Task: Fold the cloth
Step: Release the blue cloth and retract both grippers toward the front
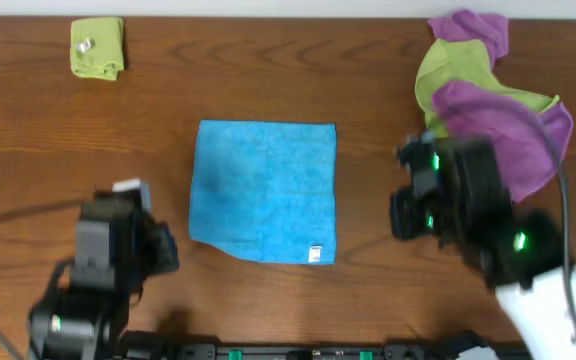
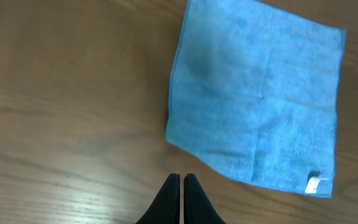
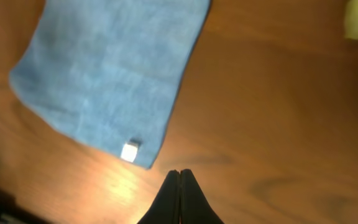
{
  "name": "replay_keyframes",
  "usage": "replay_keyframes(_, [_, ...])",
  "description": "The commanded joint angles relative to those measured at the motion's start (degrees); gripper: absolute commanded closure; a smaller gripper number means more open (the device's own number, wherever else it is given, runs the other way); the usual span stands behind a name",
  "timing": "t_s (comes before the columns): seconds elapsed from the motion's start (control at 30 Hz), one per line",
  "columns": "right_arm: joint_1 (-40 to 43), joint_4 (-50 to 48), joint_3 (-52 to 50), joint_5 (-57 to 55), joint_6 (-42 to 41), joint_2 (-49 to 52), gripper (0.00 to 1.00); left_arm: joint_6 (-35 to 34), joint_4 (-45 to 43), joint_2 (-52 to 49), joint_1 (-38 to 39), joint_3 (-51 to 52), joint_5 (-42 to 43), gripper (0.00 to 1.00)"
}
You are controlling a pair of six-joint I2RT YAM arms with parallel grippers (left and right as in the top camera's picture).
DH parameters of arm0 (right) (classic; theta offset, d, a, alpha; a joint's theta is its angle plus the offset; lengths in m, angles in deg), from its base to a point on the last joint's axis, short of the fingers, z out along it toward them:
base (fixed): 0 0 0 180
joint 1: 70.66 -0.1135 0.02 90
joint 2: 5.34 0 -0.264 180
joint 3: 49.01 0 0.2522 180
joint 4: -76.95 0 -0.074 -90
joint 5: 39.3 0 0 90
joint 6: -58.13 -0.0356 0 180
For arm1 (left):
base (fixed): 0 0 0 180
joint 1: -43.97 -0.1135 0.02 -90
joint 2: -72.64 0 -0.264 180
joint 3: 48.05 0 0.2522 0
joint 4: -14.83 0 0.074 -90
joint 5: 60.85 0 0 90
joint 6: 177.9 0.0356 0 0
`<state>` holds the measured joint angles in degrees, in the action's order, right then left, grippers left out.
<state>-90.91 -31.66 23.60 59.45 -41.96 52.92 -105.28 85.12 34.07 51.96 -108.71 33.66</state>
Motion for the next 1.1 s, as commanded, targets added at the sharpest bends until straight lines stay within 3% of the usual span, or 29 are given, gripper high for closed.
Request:
replay_keyframes(0.0, [0.1, -5.5, -12.3, 10.3, -7.1, -4.3, 0.99, -5.0, -1.9, 4.7, -0.1, 8.8, 2.8, 0.94])
replay_keyframes(0.23, [0.7, -15.4, -24.8, 21.6, -10.7, -0.7, 0.99, -5.6, -10.9, 5.1, -3.8, 19.6, 12.1, 0.94])
replay_keyframes(0.37, [2.5, -15.4, -25.7, 21.8, -10.2, 1.9, 0.99, 1.0, -10.9, 4.2, -12.2, 19.8, 20.0, 0.94])
replay_keyframes(0.53, [4.8, -15.5, -25.7, 23.2, -8.9, 2.0, 0.99, 10.0, -11.0, 0.2, -26.1, 19.8, 37.0, 0.94])
replay_keyframes(0.7, [4.9, -15.6, -25.7, 23.4, -9.0, 2.0, 0.99, 9.5, -13.8, -4.5, -14.8, 19.8, 37.0, 0.94])
replay_keyframes(0.97, [4.5, -14.2, -25.7, 23.4, -9.2, 2.0, 0.98, 7.0, -14.0, -11.7, 2.0, 19.7, 28.1, 0.94])
replay_keyframes(1.07, [4.0, -13.9, -25.7, 23.0, -9.2, 2.0, 0.99, 6.0, -13.2, -11.6, 4.1, 17.6, 27.8, 0.94])
